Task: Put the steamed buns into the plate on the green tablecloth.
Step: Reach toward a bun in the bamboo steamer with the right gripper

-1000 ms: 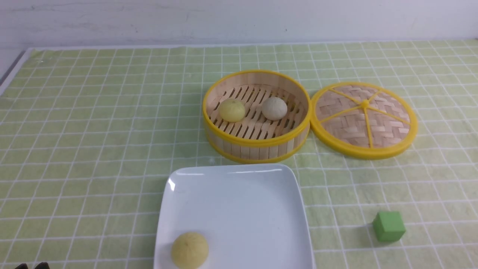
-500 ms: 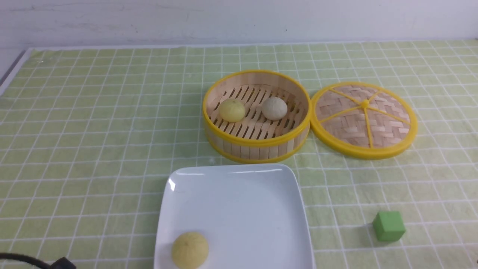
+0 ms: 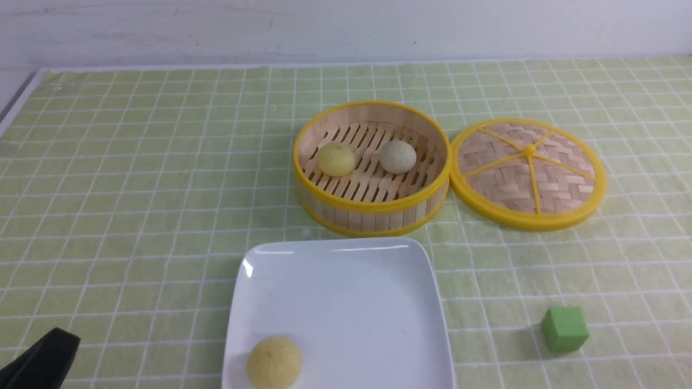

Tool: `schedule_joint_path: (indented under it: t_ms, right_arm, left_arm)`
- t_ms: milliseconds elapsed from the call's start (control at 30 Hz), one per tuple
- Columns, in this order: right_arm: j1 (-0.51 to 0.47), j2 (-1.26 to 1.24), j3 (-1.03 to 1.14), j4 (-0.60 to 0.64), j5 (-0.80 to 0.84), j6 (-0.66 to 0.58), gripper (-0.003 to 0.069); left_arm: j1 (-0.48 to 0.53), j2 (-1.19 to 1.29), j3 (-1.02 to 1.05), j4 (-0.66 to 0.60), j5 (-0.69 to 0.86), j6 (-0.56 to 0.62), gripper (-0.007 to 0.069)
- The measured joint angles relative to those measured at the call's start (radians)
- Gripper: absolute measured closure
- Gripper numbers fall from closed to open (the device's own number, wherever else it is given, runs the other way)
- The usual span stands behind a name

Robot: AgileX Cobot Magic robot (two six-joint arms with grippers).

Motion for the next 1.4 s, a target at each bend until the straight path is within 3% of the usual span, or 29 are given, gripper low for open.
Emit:
schedule_joint_path:
  t_ms: [133, 233, 367, 500, 567, 667, 700, 733, 867, 1233, 1400]
  right_arm:
    - [0.0, 0.093, -0.167, -0.13, 0.023, -0.113, 0.053]
    - [0.0, 0.312, -0.323, -0.334, 0.198, -0.182, 0.0657]
    - [0.0, 0.651, -0.402, -0.492, 0.456, -0.139, 0.067]
    - [0.002, 0.935, -0.474, -0.393, 0.57, -0.182, 0.067]
    - [0.034, 1.109, -0.552, -0.199, 0.585, -0.369, 0.0667]
    - [0.084, 1.233, -0.623, -0.051, 0.585, -0.515, 0.0661]
    - [0.13, 1.329, -0.694, 0.032, 0.592, -0.63, 0.065]
    - [0.153, 1.375, -0.735, 0.058, 0.597, -0.661, 0.0639]
    - [0.229, 1.554, -0.954, 0.07, 0.618, -0.695, 0.0578]
    - [0.32, 2.035, -1.705, -0.241, 0.656, -0.521, 0.033]
    - [0.32, 2.221, -1.967, -0.317, 0.668, -0.449, 0.0288]
  left_arm:
    - [0.0, 0.047, -0.148, 0.054, 0.132, 0.063, 0.0556]
    - [0.0, 0.219, -0.295, 0.092, 0.426, 0.114, 0.0622]
    - [0.0, 0.477, -0.404, 0.105, 0.764, 0.199, 0.0622]
    - [0.0, 0.669, -0.462, 0.108, 0.842, 0.329, 0.0622]
    - [0.0, 0.774, -0.494, 0.094, 0.819, 0.398, 0.0622]
    - [0.0, 0.835, -0.509, 0.074, 0.782, 0.43, 0.0622]
    - [0.0, 0.868, -0.514, 0.063, 0.761, 0.443, 0.0622]
    - [0.0, 0.878, -0.515, 0.057, 0.754, 0.446, 0.0621]
    - [0.0, 0.91, -0.515, 0.049, 0.737, 0.451, 0.0604]
    - [0.0, 0.912, -0.515, 0.048, 0.721, 0.454, 0.0524]
    - [0.0, 0.912, -0.515, 0.049, 0.715, 0.454, 0.0512]
